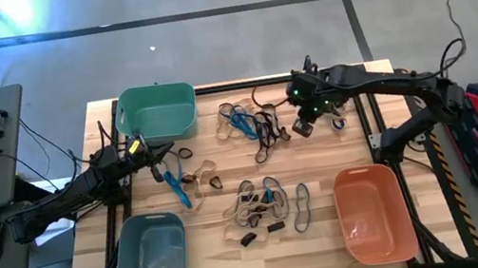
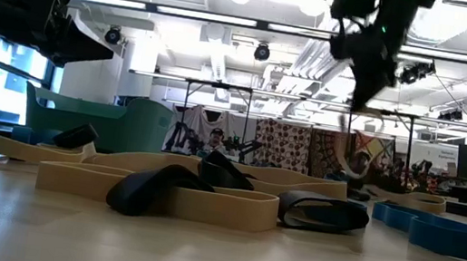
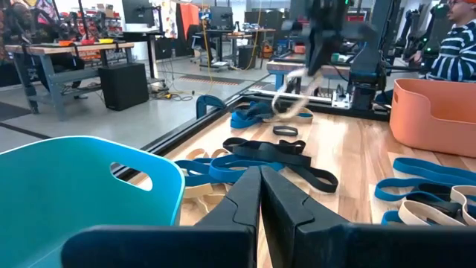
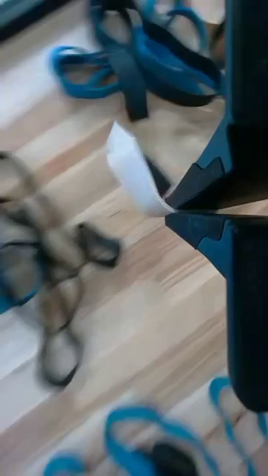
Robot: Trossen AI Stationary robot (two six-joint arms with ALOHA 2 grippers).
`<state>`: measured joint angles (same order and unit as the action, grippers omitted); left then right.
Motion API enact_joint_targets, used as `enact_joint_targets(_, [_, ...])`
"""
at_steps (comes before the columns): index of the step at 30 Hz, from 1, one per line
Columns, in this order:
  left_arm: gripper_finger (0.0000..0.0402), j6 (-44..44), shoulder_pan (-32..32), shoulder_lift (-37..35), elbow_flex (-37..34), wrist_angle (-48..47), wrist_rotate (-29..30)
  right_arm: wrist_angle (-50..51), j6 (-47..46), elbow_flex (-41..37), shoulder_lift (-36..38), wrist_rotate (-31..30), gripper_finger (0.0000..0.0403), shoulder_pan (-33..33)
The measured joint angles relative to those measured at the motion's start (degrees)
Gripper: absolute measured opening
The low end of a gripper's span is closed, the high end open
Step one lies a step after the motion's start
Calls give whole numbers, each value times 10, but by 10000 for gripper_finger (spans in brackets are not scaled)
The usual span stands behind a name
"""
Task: Sort rubber bands into baskets
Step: Put the brown rubber band into the green bin
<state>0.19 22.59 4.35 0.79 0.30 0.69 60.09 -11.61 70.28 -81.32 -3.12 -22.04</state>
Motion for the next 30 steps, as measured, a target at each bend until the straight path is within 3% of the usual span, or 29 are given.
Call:
enact_joint_targets(12, [3, 0, 0, 0, 0, 0, 0, -154, 12, 30, -9, 4, 0, 32])
enact_joint_targets(30, [3, 0, 0, 0, 0, 0, 0, -584, 8, 30, -150, 62, 0, 65])
